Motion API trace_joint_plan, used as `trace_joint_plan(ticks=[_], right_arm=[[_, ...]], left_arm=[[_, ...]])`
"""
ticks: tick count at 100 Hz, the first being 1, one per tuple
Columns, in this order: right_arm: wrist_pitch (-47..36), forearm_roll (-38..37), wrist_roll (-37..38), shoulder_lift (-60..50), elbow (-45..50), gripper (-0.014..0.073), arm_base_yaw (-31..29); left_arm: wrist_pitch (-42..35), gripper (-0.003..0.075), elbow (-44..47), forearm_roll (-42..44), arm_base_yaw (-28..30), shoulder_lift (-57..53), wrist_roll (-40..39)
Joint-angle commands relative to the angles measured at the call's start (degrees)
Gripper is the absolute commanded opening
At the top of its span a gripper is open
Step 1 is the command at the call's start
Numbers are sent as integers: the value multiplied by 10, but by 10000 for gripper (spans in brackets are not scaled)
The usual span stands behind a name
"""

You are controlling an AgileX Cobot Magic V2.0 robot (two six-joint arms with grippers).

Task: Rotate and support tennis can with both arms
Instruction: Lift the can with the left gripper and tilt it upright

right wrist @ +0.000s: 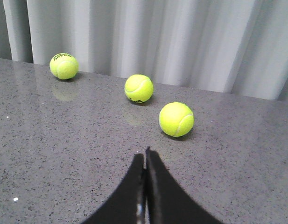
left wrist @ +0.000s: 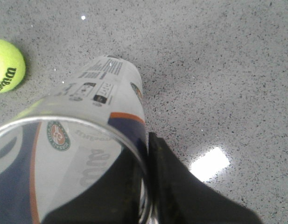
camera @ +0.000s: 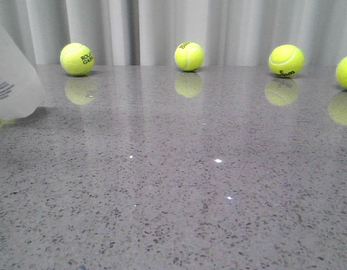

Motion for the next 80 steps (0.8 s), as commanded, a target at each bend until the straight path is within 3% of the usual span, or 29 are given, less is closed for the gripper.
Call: trace_joint_plan(ticks=[1,12,27,36,43,80], right_arm=[[-47,3,-1,4,-14,-66,-4],[-47,3,-1,4,-14,-66,-4],[-47,3,-1,4,-14,-66,-4],[-47,3,-1,4,-14,-66,-4],[-47,3,-1,4,-14,-66,-4],[-47,3,-1,4,-14,-66,-4]], left_arm=[[7,-11,-19,-8,2,0,-9],[7,93,-19,-11,2,9,-9],[-12,435,-19,-13,2,25,-9],[-30,589,-27,-18,2,37,-9],[-30,622,-46,-20,2,54,-9],[7,620,-197,-20,2,155,-5]])
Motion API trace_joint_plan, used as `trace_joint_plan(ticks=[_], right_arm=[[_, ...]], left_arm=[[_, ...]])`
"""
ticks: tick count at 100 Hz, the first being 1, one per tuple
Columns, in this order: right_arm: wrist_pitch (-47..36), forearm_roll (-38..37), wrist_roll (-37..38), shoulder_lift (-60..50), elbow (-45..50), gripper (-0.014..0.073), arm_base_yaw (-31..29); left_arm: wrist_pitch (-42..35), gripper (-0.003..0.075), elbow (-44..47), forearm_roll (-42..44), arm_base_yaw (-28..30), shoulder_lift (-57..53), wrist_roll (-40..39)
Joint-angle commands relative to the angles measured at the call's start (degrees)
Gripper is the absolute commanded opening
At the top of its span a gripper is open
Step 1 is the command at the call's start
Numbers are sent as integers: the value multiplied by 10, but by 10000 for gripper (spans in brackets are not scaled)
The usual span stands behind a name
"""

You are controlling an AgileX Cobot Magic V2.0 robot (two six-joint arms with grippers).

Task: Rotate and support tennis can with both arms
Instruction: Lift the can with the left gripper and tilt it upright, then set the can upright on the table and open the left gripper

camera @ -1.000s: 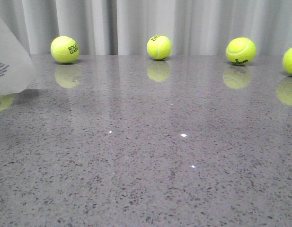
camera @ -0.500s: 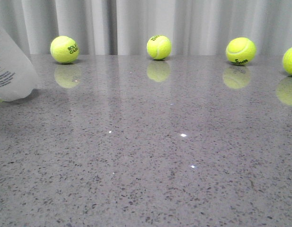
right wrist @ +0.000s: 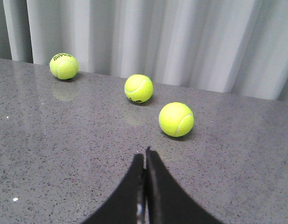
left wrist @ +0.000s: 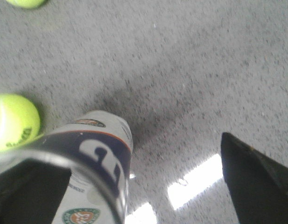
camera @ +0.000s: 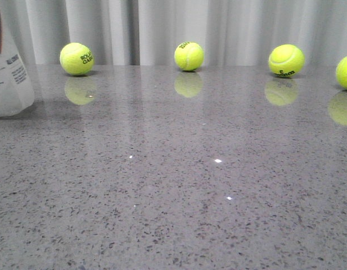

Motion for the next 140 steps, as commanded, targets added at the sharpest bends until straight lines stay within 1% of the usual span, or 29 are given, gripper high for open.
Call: trace_joint_plan(ticks=[1,35,48,81,93,100,114,140], right_arm=[[-47,3,-1,4,-14,-66,-4],[-47,3,-1,4,-14,-66,-4],[-47,3,-1,4,-14,-66,-4],[-47,3,-1,4,-14,-66,-4],[-47,3,-1,4,-14,-66,-4],[-47,3,-1,4,-14,-66,-4],[-47,3,-1,4,-14,-66,-4],[-47,3,-1,4,-14,-66,-4]], left_arm=[[10,620,-44,-15,2,-3,-3],[10,620,-83,-15,2,0,-3],[5,620,-97,-15,2,-5,-21],[-33,620,-85,-13,2,-77,-53],[-61,620,-41,7,2,-123,-75],[-88,620,1,20,2,-156,-90],[-159,620,107,25,2,-231,-114],[-319,620,327,24,2,-375,-158]])
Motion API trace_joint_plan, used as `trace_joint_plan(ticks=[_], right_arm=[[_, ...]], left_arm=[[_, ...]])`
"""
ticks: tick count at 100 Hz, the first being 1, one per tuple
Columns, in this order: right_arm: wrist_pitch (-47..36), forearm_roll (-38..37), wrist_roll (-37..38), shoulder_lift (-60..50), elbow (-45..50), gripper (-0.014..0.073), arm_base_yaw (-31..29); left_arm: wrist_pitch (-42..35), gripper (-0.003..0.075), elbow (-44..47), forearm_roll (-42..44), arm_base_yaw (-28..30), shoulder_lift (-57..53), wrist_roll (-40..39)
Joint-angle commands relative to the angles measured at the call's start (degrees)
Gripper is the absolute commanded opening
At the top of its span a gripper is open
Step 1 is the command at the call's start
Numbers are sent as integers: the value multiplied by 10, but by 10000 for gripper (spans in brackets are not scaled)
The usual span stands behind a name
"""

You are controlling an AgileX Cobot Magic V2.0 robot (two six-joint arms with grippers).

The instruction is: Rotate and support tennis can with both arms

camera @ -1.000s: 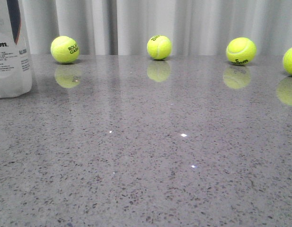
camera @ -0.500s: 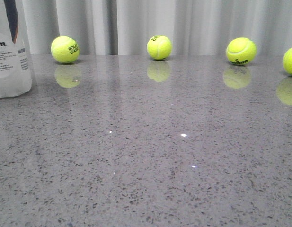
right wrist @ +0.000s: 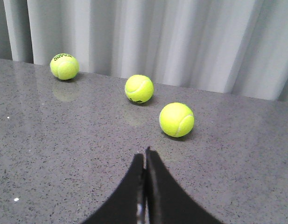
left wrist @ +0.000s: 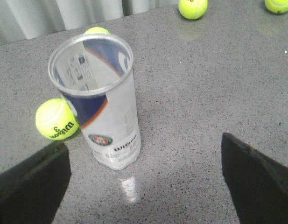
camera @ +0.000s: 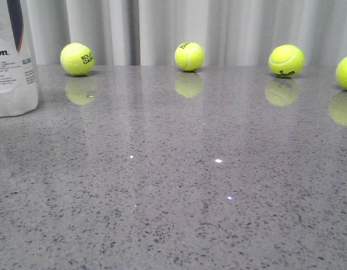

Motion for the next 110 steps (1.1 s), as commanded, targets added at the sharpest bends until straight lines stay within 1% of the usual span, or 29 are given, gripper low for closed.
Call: trace_joint_plan(ticks=[1,18,35,51,56,61,68,87,89,94,95,110], right_arm=[[-47,3,-1,4,-14,-66,-4],[-47,3,-1,4,-14,-66,-4],[-47,3,-1,4,-14,-66,-4],[-47,3,-1,4,-14,-66,-4],[-47,3,-1,4,-14,-66,-4],[-47,3,-1,4,-14,-66,-4],[-47,3,-1,4,-14,-66,-4],[-47,3,-1,4,-14,-66,-4],[-47,3,-1,4,-14,-66,-4],[-47,3,-1,4,-14,-66,-4],[-47,3,-1,4,-14,-66,-4],[-47,3,-1,4,-14,-66,-4]], left_arm=[[-103,620,52,-5,2,-50,-21],[-209,620,172,-9,2,-131,-40],[-318,619,276,-10,2,-175,-43],[-400,615,334,-11,2,-183,-43],[-421,594,346,-11,2,-183,-43],[-436,553,352,-11,2,-183,-43],[-438,459,354,-11,2,-181,-43],[-440,102,354,-11,2,-175,-43],[-440,77,354,-11,2,-175,-43],[-440,-15,354,-11,2,-175,-43],[-441,-24,354,-11,2,-175,-43],[-442,-21,354,-11,2,-175,-43]])
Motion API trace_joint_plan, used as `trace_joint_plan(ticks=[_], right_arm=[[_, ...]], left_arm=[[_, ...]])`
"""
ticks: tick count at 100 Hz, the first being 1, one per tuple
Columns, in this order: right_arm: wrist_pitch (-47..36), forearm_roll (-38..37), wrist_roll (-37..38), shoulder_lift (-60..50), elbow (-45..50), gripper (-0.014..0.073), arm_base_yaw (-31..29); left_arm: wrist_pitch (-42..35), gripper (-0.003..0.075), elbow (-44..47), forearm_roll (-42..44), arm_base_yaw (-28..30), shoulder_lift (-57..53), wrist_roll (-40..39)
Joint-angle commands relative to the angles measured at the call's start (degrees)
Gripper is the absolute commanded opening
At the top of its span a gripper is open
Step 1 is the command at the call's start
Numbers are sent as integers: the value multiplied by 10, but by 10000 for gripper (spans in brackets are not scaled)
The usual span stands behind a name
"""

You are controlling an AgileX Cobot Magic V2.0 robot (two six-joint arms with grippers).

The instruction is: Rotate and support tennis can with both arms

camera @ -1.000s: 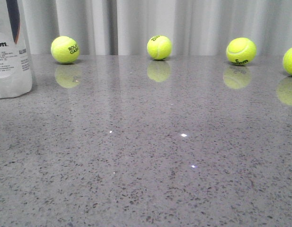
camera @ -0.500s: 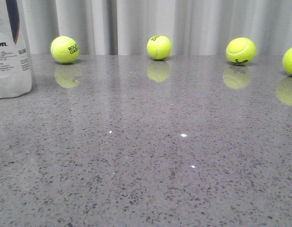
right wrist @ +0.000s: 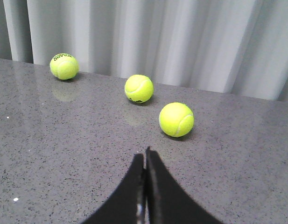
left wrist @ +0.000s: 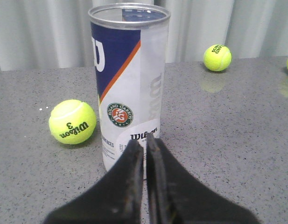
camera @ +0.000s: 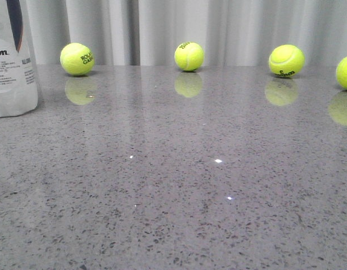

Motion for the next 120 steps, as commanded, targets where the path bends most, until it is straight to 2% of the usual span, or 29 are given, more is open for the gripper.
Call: trace_joint_plan(ticks=[1,83,112,120], right_arm=[[-47,3,-1,4,-14,-66,-4],[-47,3,-1,4,-14,-66,-4],[-47,3,-1,4,-14,-66,-4],[-47,3,-1,4,-14,-66,-4]], left_arm=[[-50,-21,-17,-6,2,4,-8],[-53,-21,-17,7,3,4,-8],[-181,-21,70,28,3,-66,-9],[-191,-21,102,28,5,-95,-9]])
